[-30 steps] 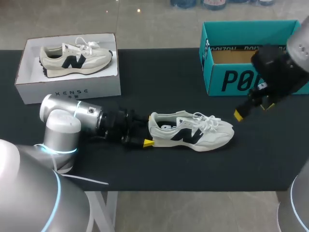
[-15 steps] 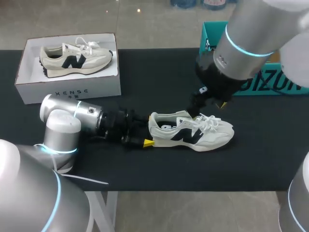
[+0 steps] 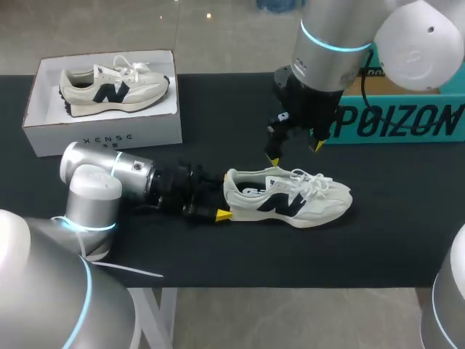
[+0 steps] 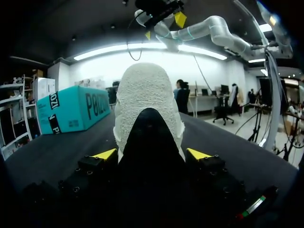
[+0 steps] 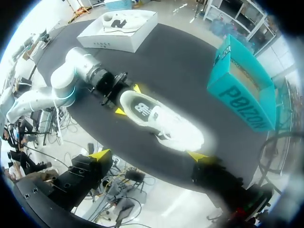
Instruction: Take the shoe out of the shoebox, open the shoe tongue, remove and reinsert the insole, then place the shoe into the shoebox
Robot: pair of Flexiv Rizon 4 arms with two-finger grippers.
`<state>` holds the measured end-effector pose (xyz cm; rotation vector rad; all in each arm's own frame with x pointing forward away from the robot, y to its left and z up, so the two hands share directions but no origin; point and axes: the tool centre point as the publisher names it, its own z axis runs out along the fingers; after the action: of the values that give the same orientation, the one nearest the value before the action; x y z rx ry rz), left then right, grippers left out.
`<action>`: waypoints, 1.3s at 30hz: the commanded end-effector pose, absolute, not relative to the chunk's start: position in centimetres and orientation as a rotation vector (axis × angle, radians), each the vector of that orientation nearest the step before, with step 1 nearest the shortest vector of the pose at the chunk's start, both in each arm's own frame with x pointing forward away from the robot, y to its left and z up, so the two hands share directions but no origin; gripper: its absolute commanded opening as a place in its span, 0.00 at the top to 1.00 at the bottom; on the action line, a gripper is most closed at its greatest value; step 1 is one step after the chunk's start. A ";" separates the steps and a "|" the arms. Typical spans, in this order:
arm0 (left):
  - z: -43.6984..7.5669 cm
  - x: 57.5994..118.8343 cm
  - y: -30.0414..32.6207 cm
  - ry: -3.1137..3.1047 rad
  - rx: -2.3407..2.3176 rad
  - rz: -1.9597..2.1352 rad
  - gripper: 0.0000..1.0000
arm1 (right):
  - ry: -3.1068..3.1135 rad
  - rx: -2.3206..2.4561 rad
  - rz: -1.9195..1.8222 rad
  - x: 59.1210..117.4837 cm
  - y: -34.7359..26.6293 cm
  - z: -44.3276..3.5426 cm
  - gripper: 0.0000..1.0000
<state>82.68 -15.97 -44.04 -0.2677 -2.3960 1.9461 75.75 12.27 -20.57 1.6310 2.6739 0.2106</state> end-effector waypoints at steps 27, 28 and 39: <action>-44.7 82.9 -16.2 -2.395 -0.267 1.949 1.00 | 2.186 2.368 0.093 79.9 12.8 -30.2 0.00; -44.7 82.9 -16.2 -2.395 -0.267 1.949 1.00 | 2.186 2.368 0.093 79.9 12.8 -30.2 0.00; -44.7 82.9 -16.2 -2.395 -0.267 1.949 1.00 | 1.955 2.339 -0.098 79.9 14.4 -31.3 0.00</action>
<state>82.68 -15.96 -44.04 -0.2677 -2.3959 1.9464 79.67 12.59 -31.01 2.3827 2.0153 0.0214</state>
